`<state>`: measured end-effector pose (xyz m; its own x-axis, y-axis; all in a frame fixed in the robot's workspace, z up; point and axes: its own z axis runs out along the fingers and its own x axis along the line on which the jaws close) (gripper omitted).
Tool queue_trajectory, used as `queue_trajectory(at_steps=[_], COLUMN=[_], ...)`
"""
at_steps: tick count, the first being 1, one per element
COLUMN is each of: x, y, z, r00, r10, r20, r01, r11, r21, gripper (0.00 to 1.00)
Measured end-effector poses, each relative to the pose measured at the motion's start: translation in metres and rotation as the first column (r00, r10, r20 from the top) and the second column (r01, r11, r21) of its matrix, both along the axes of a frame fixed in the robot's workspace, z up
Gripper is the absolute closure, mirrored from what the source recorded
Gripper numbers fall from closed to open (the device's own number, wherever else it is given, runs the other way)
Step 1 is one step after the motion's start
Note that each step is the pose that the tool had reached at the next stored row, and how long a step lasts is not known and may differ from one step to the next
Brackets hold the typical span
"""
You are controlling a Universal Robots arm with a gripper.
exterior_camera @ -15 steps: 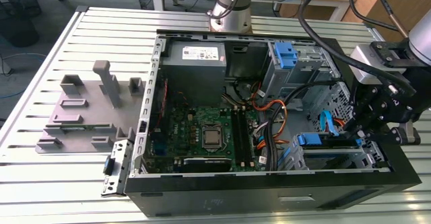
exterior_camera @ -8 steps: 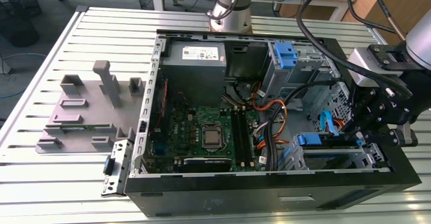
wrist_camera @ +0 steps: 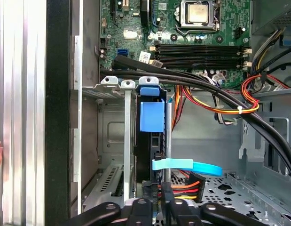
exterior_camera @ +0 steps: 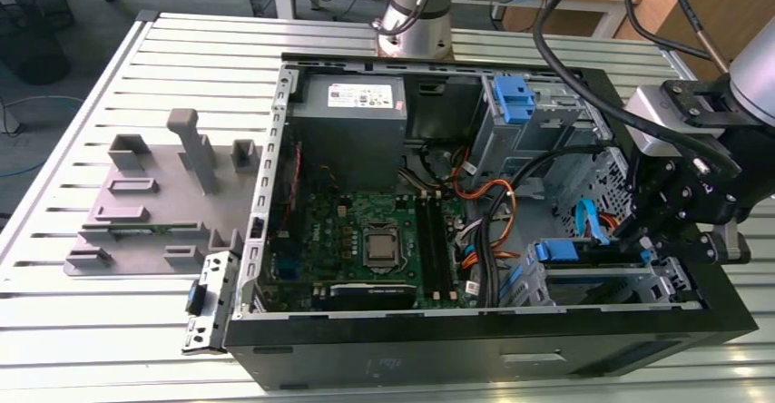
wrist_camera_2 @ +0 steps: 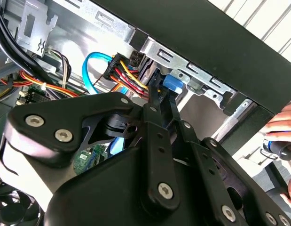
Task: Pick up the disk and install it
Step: 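Insert the second disk wire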
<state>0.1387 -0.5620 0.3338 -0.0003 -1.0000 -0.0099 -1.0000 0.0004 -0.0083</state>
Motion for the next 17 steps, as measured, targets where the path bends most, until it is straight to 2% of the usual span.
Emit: queue_trajectory(at_steps=[1,7,14,17], x=[0.0000,0.0000,-0.0001,-0.0022], y=[0.0000,0.0000,0.0000,0.0000], z=[0.0000,0.0001,0.0043,0.0044], r00=[1.0000,1.0000,1.0000,1.0000], r10=[0.000,0.000,-0.001,-0.004], r20=[0.0000,0.0000,0.0000,0.0000], r01=[0.000,0.000,0.001,0.004], r11=[1.0000,1.0000,1.0000,0.9999], r21=[-0.0001,0.0003,0.0008,0.0093], gripper=[0.84,0.84,0.84,0.84])
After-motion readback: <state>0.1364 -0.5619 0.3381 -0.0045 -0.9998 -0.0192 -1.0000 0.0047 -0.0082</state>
